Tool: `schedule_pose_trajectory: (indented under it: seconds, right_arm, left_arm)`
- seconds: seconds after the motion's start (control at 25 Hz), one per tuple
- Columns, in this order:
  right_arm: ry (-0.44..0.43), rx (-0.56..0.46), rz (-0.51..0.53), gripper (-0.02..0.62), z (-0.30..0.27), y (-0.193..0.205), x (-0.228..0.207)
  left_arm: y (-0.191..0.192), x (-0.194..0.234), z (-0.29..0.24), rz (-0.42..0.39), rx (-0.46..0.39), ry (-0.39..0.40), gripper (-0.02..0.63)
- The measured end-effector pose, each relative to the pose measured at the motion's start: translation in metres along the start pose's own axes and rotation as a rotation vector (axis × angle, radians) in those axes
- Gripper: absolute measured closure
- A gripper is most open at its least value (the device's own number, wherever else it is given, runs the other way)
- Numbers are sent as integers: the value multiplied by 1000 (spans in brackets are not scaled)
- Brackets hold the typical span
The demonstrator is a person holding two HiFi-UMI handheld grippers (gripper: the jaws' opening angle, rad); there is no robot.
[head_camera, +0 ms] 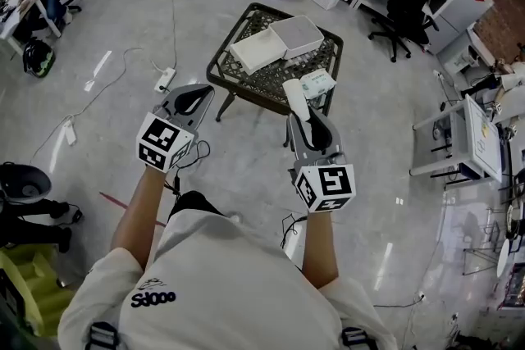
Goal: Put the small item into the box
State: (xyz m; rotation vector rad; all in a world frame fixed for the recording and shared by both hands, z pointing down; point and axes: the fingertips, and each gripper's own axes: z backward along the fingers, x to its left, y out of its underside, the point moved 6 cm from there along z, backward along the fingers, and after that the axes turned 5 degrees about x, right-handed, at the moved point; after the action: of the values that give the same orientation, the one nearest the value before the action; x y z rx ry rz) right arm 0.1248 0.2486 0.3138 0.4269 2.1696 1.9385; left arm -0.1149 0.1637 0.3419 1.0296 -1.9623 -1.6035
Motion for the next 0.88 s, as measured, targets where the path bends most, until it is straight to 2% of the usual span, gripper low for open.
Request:
schedule_pose_trajectory:
  seconds: [0.12,0.48,0.88]
  right_arm:
    - [8,5,-6,459,3,3,-10]
    - [55,29,-39,459,-10,18,-28]
    - [105,38,-43,459,-91,16,-78]
  left_arm:
    - [-1,-2,-4,-1,10,-11,600]
    - [9,3,-35,-2,30,33,600]
    - [6,75,-122,12,14,50,600]
